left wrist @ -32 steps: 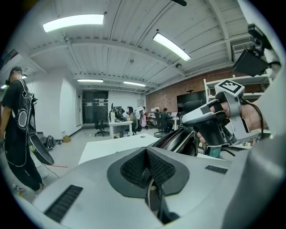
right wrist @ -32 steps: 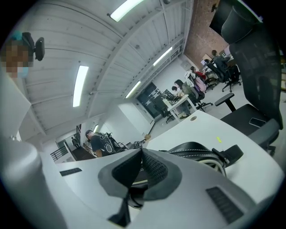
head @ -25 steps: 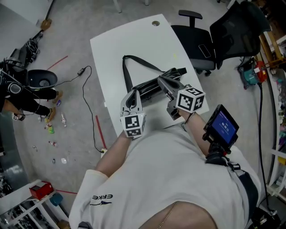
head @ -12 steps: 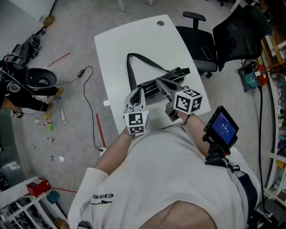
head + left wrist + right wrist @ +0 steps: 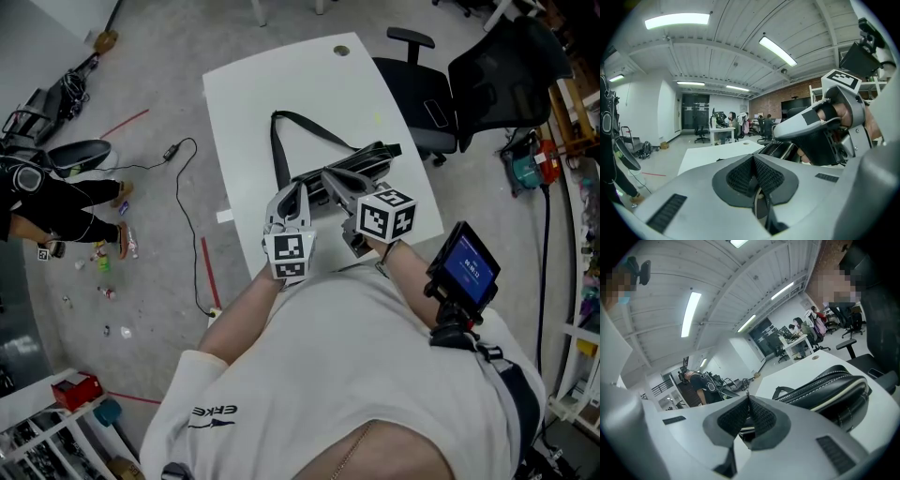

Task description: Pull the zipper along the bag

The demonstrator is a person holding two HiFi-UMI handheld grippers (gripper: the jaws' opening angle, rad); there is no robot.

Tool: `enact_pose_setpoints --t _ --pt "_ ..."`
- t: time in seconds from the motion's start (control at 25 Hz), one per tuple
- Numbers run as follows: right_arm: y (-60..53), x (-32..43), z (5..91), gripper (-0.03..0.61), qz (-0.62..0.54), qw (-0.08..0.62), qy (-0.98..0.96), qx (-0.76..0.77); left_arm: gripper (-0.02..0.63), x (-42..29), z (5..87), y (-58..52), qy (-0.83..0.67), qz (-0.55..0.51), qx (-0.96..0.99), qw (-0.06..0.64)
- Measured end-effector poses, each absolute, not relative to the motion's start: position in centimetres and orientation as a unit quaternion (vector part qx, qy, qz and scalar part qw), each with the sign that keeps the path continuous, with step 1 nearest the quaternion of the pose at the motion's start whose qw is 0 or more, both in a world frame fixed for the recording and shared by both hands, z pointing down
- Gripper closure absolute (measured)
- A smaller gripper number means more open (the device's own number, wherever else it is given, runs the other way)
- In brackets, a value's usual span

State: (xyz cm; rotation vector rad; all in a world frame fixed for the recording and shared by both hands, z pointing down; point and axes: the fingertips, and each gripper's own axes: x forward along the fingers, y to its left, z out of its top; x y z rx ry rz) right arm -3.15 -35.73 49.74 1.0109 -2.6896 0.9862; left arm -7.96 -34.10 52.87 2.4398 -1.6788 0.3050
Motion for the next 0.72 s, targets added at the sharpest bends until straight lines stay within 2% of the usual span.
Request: enact_pose_setpoints --t 0.4,0.72 --pt "-35.7 -2.9 50.3 0.568 0.327 0.059 -0.882 0.334 0.612 -7.6 53.1 -34.0 -0.553 0.108 0.822 0.085" --pt "-35.9 -2.1 50.1 0.568 0.327 0.055 -0.878 0.344 0.611 -8.9 56.4 -31.8 -0.544 0.148 0.819 0.109"
